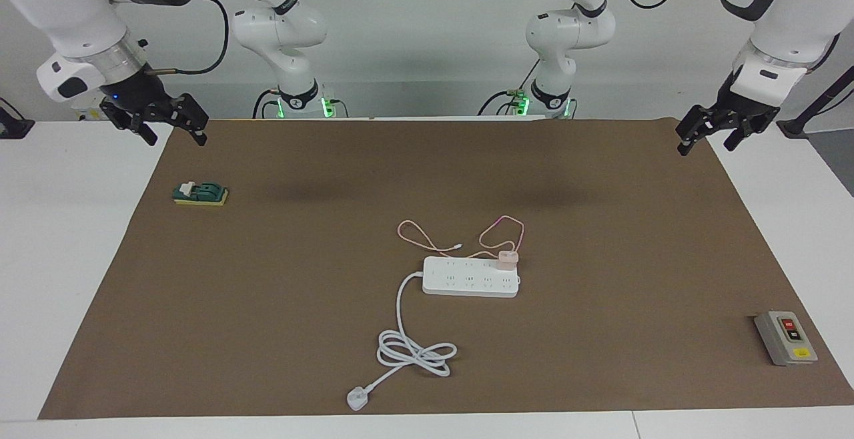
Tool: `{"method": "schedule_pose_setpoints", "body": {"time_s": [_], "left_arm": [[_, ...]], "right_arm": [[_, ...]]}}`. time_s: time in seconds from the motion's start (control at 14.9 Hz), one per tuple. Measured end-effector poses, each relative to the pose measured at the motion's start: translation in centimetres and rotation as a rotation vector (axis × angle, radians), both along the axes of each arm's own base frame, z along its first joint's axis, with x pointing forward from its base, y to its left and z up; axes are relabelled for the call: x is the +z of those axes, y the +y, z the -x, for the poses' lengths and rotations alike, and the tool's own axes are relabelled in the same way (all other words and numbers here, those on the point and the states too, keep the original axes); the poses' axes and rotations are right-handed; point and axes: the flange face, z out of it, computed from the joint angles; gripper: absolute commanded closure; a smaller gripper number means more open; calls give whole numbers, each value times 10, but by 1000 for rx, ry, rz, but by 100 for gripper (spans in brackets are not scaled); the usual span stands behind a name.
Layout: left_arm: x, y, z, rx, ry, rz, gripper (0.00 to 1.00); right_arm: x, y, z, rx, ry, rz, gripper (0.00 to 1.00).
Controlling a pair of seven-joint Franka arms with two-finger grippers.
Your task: Plug charger into power strip
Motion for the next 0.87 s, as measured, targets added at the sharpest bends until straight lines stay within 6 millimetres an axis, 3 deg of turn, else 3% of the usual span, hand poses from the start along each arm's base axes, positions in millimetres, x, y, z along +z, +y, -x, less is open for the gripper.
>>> {"method": "schedule_pose_setpoints", "body": {"time_s": [0.87], "left_arm": [[-4, -19, 6, 0, 50, 6, 0]], "right_arm": [[0, 0, 0, 0, 0, 0, 0]]}}
